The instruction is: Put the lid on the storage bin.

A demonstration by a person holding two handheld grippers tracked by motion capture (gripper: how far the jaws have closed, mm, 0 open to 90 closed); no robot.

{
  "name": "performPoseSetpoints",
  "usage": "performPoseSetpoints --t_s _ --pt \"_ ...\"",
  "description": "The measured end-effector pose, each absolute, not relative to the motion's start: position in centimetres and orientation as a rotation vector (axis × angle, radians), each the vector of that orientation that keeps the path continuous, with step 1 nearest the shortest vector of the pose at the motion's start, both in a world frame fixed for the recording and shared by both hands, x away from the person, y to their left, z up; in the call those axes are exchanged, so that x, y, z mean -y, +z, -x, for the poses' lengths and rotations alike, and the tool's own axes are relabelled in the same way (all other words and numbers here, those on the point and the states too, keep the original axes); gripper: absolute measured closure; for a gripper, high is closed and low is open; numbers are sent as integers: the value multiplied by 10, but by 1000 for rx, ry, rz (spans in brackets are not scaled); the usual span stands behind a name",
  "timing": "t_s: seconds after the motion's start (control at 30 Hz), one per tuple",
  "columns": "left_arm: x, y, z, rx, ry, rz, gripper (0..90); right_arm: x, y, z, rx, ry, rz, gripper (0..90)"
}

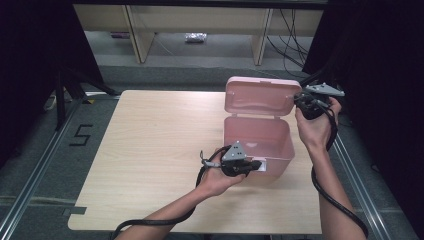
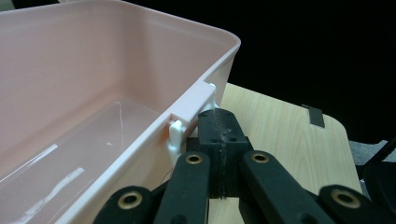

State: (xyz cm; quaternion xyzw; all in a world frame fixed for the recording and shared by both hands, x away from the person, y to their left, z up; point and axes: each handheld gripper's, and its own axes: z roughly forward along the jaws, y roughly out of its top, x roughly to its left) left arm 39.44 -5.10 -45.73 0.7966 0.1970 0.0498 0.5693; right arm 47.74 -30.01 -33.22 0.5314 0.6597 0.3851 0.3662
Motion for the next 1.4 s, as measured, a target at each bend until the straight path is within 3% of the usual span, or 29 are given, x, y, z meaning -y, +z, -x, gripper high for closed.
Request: performPoseSetpoints --t_s 1.4 --pt "51 -457 -394 -462 109 -1870 900 297 -342 -459 -1664 1000 -1328 890"
